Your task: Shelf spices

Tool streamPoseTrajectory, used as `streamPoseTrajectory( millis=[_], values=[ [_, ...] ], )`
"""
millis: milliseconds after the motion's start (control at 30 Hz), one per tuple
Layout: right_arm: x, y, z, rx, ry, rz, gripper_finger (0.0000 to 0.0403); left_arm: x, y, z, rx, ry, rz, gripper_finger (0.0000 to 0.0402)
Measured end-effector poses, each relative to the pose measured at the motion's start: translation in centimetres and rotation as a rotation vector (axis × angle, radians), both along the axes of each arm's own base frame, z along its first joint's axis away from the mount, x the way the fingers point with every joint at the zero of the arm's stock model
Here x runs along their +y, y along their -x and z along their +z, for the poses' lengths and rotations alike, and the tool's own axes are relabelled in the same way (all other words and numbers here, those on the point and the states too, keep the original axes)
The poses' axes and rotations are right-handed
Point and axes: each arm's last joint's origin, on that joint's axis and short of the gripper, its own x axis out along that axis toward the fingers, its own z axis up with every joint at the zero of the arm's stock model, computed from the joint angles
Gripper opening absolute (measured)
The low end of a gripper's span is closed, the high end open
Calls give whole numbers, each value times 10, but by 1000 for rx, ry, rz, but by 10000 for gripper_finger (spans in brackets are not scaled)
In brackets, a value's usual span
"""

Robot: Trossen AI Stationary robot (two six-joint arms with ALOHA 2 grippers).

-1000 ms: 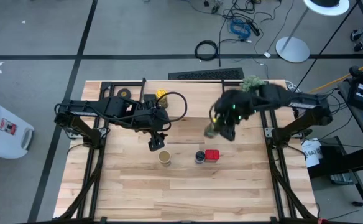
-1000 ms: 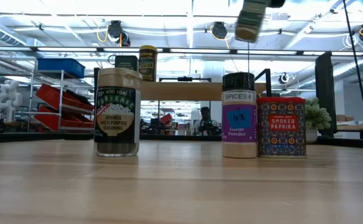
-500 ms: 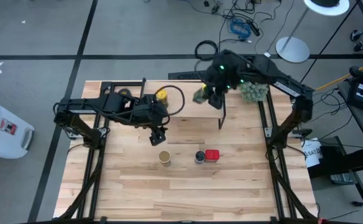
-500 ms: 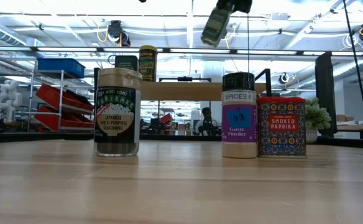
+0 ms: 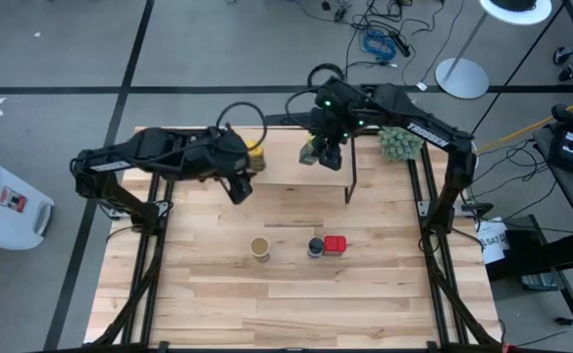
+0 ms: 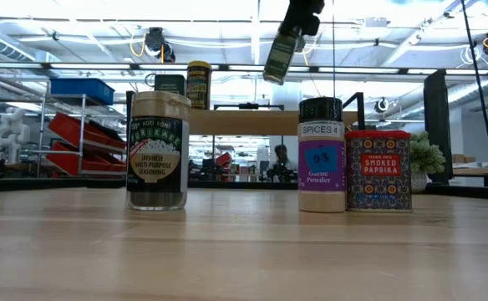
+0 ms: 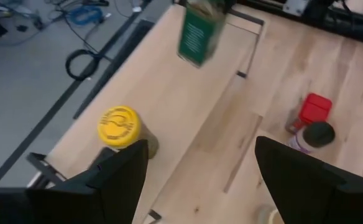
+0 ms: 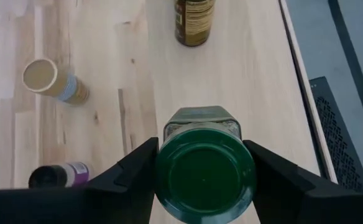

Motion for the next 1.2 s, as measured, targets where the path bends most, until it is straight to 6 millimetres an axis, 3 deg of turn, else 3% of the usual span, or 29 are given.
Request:
streamPoseTrajectory(
  millis=[367, 800, 1200],
  values=[
    [-8, -8, -14, 60, 14, 42, 200, 17, 6, 4, -2, -25, 52, 303],
    [-14, -5, -15, 78, 30, 66, 200, 20, 6, 4, 9, -41, 33, 303],
    [-20, -18, -26, 82, 51, 96, 200, 20, 3, 6, -22, -45, 28, 303]
  ],
)
